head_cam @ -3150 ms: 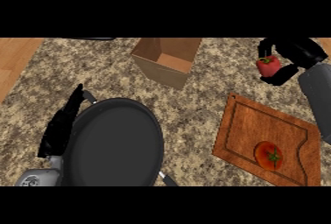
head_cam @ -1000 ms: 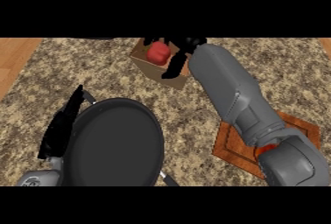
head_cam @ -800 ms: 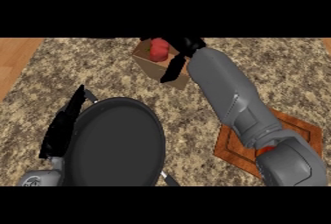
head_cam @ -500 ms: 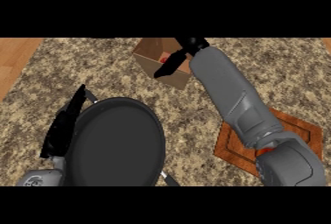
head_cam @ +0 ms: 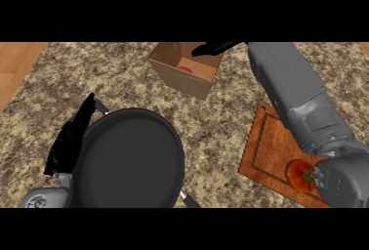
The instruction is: Pick the bell pepper from the cutting board and place it in the cardboard box
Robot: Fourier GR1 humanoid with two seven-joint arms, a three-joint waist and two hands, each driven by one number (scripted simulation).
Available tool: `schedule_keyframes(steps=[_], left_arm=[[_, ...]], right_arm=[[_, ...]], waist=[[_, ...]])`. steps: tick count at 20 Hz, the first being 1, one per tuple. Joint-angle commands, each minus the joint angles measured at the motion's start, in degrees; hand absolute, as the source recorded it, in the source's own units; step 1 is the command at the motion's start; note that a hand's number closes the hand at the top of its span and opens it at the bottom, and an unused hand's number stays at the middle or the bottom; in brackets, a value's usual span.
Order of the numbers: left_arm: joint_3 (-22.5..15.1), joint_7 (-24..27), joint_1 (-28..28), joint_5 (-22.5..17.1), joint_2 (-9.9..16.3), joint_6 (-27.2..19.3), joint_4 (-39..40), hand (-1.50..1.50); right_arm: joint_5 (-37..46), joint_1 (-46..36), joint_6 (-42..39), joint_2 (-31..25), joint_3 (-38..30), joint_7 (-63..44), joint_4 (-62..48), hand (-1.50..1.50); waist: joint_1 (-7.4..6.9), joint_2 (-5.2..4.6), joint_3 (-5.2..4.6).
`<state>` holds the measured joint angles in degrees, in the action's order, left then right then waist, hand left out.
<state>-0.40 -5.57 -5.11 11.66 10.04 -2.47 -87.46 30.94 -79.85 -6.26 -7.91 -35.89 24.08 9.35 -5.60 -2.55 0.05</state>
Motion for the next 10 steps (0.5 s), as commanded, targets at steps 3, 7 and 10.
schedule_keyframes(steps=[3, 7, 10], left_arm=[[0.1, 1.2, 0.0, 0.0, 0.2, 0.2, 0.0, 0.00], [-0.5, -0.4, -1.3, 0.4, -0.3, -0.2, -1.2, 0.00], [-0.7, 1.4, -0.6, 0.2, -0.4, 0.3, 0.2, 0.00]], right_arm=[[-4.1, 2.5, -1.8, -9.4, -4.7, -1.3, 0.4, -1.50], [-5.8, 2.4, -3.9, -13.9, -6.7, -3.5, -0.1, -1.50], [-5.8, 4.4, -8.9, -18.8, -6.8, -1.8, 0.0, -1.50]], waist=[[0.00, -0.53, 0.03], [-0.79, -0.72, 0.14], [-1.22, -1.54, 0.19]])
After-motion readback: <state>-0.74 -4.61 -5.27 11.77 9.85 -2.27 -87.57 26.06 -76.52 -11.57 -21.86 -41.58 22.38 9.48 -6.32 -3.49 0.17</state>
